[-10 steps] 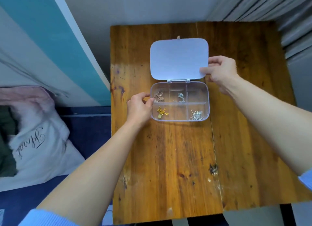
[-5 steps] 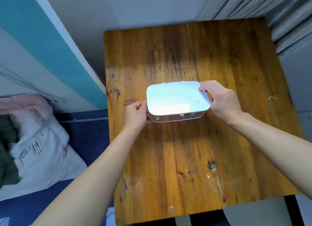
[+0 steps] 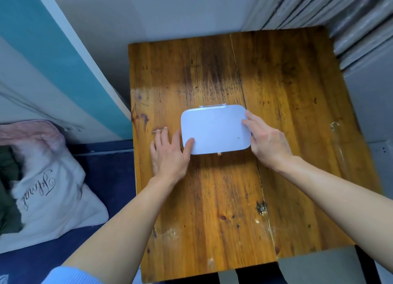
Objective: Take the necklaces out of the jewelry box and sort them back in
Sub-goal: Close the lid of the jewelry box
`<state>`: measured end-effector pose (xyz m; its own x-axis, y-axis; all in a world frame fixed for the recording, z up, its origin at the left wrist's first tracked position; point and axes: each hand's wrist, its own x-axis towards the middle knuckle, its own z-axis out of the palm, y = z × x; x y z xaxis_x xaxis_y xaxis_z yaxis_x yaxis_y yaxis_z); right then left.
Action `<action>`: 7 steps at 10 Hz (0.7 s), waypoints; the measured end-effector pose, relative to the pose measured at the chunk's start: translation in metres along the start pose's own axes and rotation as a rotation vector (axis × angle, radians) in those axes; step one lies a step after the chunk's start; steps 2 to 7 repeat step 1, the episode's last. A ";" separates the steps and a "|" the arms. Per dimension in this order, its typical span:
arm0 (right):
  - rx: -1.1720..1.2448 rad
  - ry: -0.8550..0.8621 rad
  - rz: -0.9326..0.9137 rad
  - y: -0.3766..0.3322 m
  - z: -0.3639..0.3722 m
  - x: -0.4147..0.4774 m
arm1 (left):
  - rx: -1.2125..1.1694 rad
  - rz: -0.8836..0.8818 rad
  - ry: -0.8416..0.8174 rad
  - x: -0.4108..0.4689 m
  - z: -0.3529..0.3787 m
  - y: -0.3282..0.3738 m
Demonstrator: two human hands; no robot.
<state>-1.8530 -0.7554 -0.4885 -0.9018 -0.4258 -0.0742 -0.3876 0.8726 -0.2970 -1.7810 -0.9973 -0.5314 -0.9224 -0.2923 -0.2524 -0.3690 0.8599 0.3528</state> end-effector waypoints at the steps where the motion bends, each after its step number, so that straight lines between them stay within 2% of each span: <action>1: 0.012 0.022 0.064 -0.009 -0.013 0.005 | 0.043 -0.018 -0.037 0.000 0.002 -0.001; 7: 0.012 0.022 0.064 -0.009 -0.013 0.005 | 0.043 -0.018 -0.037 0.000 0.002 -0.001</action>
